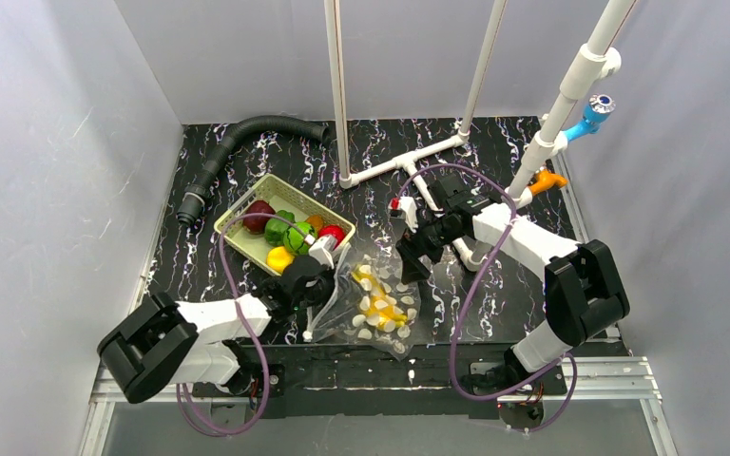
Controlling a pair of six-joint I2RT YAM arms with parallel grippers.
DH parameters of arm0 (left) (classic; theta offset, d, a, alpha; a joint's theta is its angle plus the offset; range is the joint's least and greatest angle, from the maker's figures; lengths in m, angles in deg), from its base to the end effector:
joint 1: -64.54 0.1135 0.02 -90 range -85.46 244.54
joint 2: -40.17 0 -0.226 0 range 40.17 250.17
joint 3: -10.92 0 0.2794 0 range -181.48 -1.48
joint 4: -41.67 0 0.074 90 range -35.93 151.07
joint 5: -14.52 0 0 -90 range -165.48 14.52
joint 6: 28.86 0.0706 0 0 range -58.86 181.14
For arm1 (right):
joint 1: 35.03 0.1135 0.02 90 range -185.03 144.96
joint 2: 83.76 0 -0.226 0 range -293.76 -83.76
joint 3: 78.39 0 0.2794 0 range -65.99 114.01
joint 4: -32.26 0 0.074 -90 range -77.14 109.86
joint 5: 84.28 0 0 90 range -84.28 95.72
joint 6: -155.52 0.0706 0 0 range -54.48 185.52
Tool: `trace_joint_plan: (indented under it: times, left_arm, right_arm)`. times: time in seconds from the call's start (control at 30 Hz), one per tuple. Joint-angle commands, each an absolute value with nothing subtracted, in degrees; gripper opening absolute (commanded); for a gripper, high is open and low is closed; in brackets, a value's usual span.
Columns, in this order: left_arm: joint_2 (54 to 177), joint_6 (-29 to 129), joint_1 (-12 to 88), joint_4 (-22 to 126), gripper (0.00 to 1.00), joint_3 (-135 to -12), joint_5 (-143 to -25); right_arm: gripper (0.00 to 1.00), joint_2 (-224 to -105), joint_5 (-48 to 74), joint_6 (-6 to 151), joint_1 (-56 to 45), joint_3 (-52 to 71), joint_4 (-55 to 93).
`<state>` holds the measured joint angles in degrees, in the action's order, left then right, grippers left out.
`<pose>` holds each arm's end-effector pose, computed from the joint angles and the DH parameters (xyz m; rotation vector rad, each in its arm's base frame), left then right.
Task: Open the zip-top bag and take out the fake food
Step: Pick up the fake fruit from the zipper food storage bag.
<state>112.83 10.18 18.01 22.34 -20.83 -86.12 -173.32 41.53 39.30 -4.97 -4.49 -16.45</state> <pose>0.1950 -0.2246 0.0935 0.0535 2.1770 -1.2442 0.2771 0.2081 0.1457 -1.3907 2.1962 0.8569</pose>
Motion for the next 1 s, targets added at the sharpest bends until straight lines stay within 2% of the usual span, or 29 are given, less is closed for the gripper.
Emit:
trace_joint_plan:
  times: [0.0,0.3,0.5,0.57,0.67,0.77,0.83,0.9,0.97]
  left_arm:
    - [107.30,12.09,17.73,20.86,0.00,-17.11,-81.62]
    - [99.66,14.03,17.78,20.10,0.00,-14.05,-77.52]
    - [99.14,14.12,17.79,18.11,0.00,-13.83,-78.05]
    - [99.24,13.99,17.78,17.50,0.00,-13.71,-78.39]
    - [99.17,13.96,17.78,16.37,0.00,-13.35,-79.00]
    - [98.66,14.20,17.78,16.05,0.00,-13.17,-79.47]
    - [98.02,14.45,17.78,16.64,0.00,-13.08,-79.83]
    - [97.07,14.60,17.75,18.23,0.00,-13.00,-80.25]
    - [95.89,14.67,17.78,20.58,0.00,-12.84,-80.50]
  right_arm:
    - [0.98,-172.26,40.69,41.89,-4.99,-4.12,-14.18]
    - [0.98,-175.54,44.14,45.08,-3.74,-4.51,-12.92]
    - [0.90,-178.62,49.51,46.79,-1.19,-3.47,-13.62]
    - [0.83,-179.34,50.71,47.28,-1.11,-3.20,-13.78]
    - [0.61,-179.57,50.99,47.42,-1.02,-2.90,-13.81]
    - [0.27,-179.22,49.18,47.27,-1.09,-2.60,-13.58]
    - [0.09,-178.89,46.95,46.40,-1.15,-2.18,-14.16]
    - [0.01,-178.14,43.58,44.58,-1.19,-1.77,-15.14]
    - [0.01,-177.00,39.18,43.69,-1.26,-1.95,-14.98]
